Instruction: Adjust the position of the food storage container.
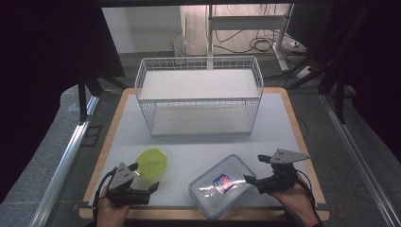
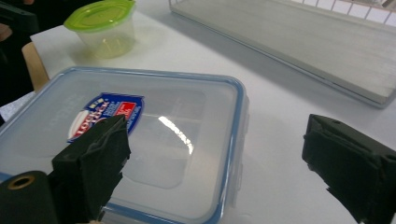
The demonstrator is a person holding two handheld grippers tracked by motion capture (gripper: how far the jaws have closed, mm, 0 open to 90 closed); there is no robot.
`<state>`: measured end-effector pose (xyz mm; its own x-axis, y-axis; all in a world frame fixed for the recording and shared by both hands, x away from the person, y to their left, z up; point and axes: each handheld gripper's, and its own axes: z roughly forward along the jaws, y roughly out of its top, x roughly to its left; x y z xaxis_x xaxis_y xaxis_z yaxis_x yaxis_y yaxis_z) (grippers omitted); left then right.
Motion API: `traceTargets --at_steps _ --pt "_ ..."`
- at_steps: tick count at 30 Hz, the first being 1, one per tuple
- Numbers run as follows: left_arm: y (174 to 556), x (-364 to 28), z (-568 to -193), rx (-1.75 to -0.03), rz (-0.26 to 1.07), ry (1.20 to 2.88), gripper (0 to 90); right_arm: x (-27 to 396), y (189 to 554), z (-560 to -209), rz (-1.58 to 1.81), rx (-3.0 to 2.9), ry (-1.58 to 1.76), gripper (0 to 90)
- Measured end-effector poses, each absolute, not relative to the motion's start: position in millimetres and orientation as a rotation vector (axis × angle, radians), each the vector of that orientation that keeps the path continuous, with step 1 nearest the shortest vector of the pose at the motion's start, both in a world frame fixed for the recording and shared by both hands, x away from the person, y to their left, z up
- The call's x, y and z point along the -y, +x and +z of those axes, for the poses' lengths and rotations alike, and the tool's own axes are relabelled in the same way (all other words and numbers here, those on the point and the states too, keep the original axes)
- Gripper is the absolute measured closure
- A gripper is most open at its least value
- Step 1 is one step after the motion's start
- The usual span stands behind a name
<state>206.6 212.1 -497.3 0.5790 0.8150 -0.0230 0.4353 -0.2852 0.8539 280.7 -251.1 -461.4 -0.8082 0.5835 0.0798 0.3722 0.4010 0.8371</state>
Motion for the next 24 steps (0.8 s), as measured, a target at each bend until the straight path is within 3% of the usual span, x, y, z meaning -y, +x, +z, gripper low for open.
traceTargets --at_steps 10,15,20,24 --pt "207 -210 -496 -0.998 0.517 1.954 1.5 250 279 -462 1.364 -2.424 0.868 9.9" --pt "206 -210 -494 -1.003 0.554 1.952 5.3 249 279 -464 1.335 -2.422 0.857 11.1" --pt "205 -207 -491 -0.982 0.546 1.955 9.9 246 278 -463 1.328 -2.416 0.847 13.8" --pt "203 -202 -487 -0.959 0.533 1.955 21.8 246 276 -461 1.318 -2.4 0.838 16.3"
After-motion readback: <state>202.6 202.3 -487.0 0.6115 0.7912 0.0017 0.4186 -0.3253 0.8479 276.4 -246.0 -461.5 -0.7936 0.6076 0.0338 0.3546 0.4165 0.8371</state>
